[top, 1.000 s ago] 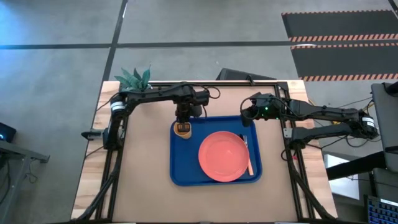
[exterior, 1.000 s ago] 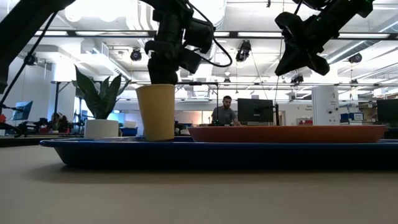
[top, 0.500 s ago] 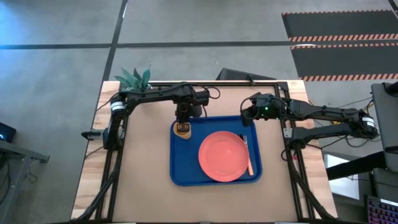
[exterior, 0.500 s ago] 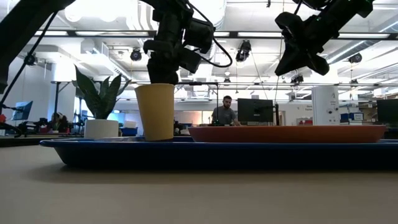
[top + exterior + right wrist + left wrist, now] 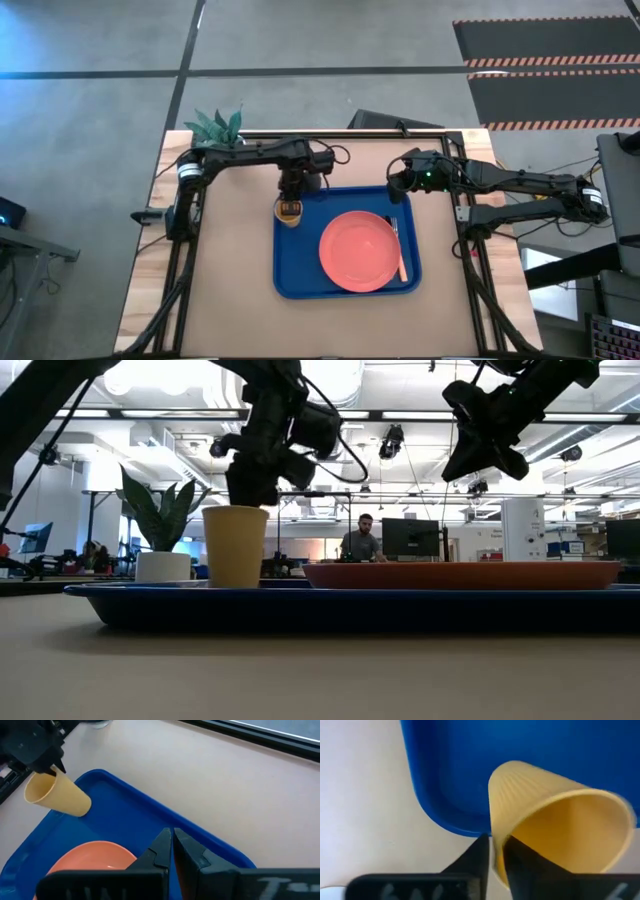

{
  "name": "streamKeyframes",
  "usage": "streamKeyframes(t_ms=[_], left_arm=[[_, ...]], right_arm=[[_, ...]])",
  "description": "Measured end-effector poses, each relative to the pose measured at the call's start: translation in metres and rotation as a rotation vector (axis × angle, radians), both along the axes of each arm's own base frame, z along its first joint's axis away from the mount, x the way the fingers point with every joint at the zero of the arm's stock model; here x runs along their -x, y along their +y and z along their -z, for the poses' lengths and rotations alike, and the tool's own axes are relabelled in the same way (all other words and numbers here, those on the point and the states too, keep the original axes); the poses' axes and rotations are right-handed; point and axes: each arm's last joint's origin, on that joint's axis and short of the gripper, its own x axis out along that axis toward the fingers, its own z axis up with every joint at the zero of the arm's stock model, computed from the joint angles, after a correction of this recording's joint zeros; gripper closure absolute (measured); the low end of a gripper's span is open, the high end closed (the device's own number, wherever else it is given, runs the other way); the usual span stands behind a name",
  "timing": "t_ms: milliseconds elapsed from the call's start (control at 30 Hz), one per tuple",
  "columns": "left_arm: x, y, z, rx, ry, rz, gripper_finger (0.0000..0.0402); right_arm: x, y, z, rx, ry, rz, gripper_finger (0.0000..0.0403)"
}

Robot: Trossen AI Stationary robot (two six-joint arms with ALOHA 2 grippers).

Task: Pick and place plate/cup/fork/spoon on tray
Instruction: Adjust the yellow cup, then adjust the pink plate

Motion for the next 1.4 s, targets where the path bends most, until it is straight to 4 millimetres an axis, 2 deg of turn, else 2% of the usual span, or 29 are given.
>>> streamKeyframes(t_ms=[167,367,500,767,900,1100,1233,1400], left_arm=[[0.003,-0.001,0.010,0.007,0.029,0.000,0.0294],[0.000,0.000,0.008,-0.015,0.001,-0.001,0.0227],[-0.003,0.001,-0.001,-0.024,-0.031,-0.001,0.0210],[-0.007,0.002,-0.020,-0.037,-0.077,-0.002,0.0208],[-0.006,0.002,-0.035,-0.040,-0.083,-0.026,0.0208],[0.001,0.000,-0.071,-0.064,-0.136,-0.185,0.0207],[0.014,-0.008,-0.101,-0.083,-0.246,-0.203,0.0207],[0.040,-0.024,-0.149,-0.112,-0.496,-0.205,0.0207]], right_arm=[[0.000,0.000,0.000,0.010,0.005,-0.006,0.0394],[0.000,0.000,0.000,0.011,0.005,-0.006,0.0394],[0.000,0.000,0.000,0.013,0.006,-0.008,0.0394],[0.000,0.000,0.000,0.013,0.009,-0.008,0.0394],[0.001,0.000,0.001,0.011,0.014,-0.009,0.0394],[-0.001,0.002,0.002,-0.055,0.000,-0.040,0.0394],[-0.011,0.009,0.011,-0.124,0.029,-0.052,0.0394],[-0.032,0.027,0.036,-0.173,0.147,-0.112,0.0394]])
